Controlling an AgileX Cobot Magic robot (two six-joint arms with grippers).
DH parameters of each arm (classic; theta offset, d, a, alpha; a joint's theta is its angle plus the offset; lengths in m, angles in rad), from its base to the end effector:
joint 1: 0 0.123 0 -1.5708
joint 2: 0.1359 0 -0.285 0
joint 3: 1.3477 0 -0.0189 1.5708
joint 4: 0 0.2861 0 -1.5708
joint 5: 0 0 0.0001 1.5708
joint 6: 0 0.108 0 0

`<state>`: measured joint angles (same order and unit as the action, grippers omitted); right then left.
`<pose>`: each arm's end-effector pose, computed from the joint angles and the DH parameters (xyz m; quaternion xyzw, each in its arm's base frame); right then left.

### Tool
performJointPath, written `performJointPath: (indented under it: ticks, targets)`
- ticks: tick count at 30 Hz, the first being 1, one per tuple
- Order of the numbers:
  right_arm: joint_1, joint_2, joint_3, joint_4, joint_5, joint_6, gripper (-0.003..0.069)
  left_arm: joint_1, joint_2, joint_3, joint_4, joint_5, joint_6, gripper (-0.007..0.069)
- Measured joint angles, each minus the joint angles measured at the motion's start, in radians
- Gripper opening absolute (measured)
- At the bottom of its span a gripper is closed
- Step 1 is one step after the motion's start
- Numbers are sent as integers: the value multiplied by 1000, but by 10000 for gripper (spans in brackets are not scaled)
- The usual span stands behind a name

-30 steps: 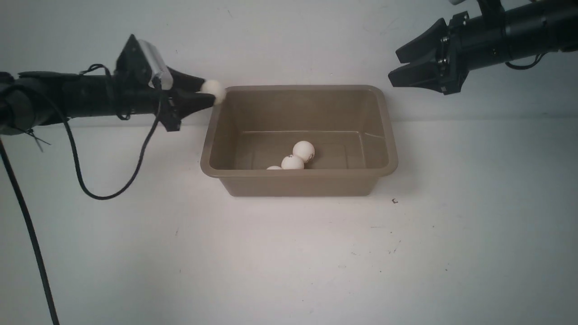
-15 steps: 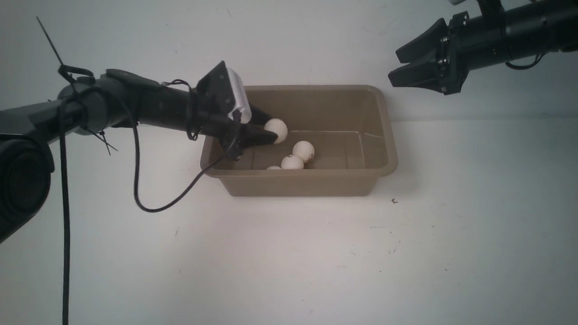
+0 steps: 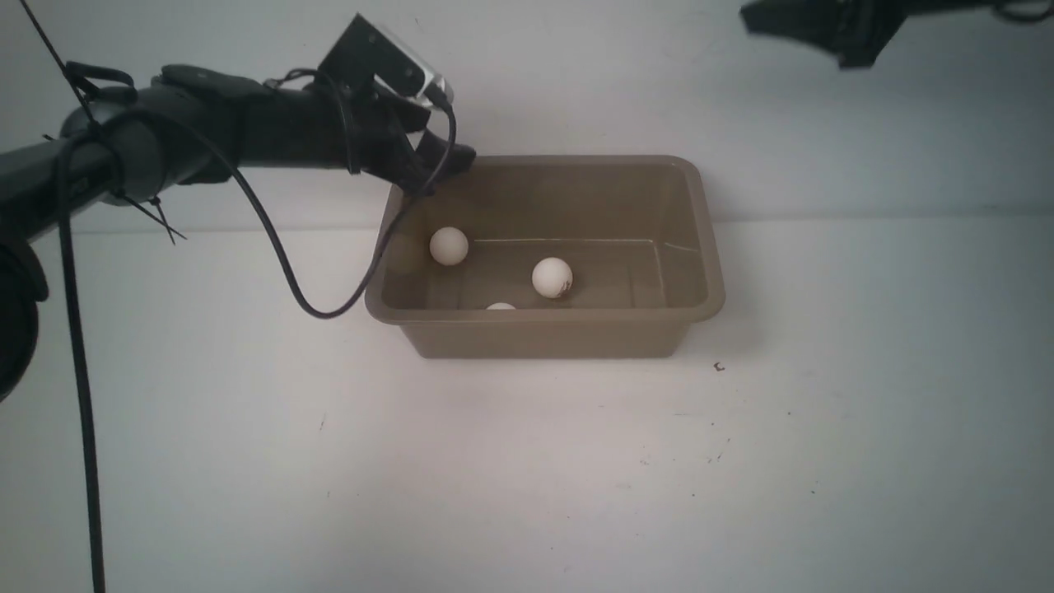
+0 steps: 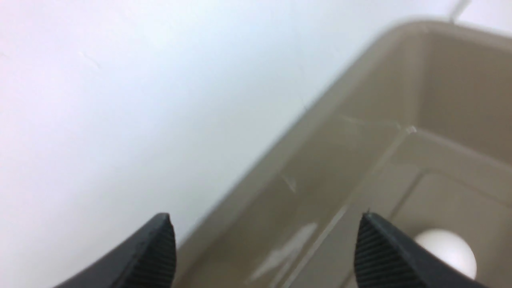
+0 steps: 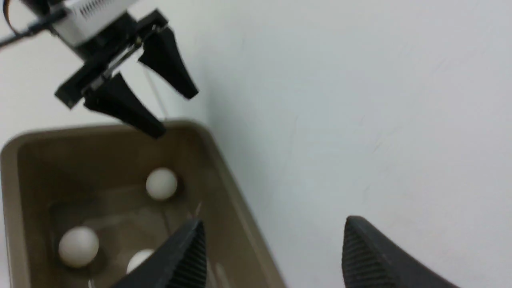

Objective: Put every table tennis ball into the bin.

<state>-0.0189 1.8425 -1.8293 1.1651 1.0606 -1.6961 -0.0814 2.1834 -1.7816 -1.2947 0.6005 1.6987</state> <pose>0.4537 0.0781 0.3914 -0.5152 0.6231 0.1696 0.5635 0.5448 -0.1034 0.2179 0.3595 0.7561 -0.1476 0.5266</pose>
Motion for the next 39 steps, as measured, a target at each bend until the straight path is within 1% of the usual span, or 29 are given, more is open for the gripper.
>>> performJointPath:
  ticks: [5,8,9,10,11,13,15,16,17,19,23,25,29,34,36,39]
  targets:
    - [-1,-136,0,-13,-20,85,423,0,-28,0,-13,0,-32,531]
    - [-2,-244,0,-102,-53,231,423,-1,-51,0,-23,0,-65,531]
    - [-2,-256,0,-109,-54,253,423,-1,-52,0,-23,0,-65,531]
    - [-2,-295,0,-158,-56,331,423,-1,-64,0,-25,0,-80,531]
    - [-3,-305,0,-173,-56,354,423,-1,-68,0,-25,0,-83,531]
    - [-3,-370,0,-280,-56,520,423,-1,-80,0,-26,1,-101,531]
    - [-3,-404,0,-355,-55,617,423,-1,-85,0,-28,1,-109,531]
    - [-3,-413,0,-364,-55,641,423,-1,-85,0,-29,1,-110,531]
    - [-3,-446,0,-427,-50,724,423,-1,-86,0,-34,1,-117,531]
    - [-3,-503,0,-524,-30,845,423,-1,-86,0,-47,1,-131,531]
    - [-3,-606,0,-664,48,1004,423,-1,-86,0,-84,8,-135,531]
    - [-3,-675,8,-710,105,1070,423,-1,-86,0,-114,20,-134,531]
    - [-3,-765,77,-730,141,1094,423,-1,-86,0,-139,24,-134,531]
    - [-3,-954,417,-731,122,1086,423,-1,-86,0,-158,27,-131,531]
    - [-3,-1021,567,-723,68,1061,423,-1,-86,0,-166,27,-131,531]
    - [-3,-1141,831,-666,-85,1015,423,-1,-86,0,-199,27,-131,531]
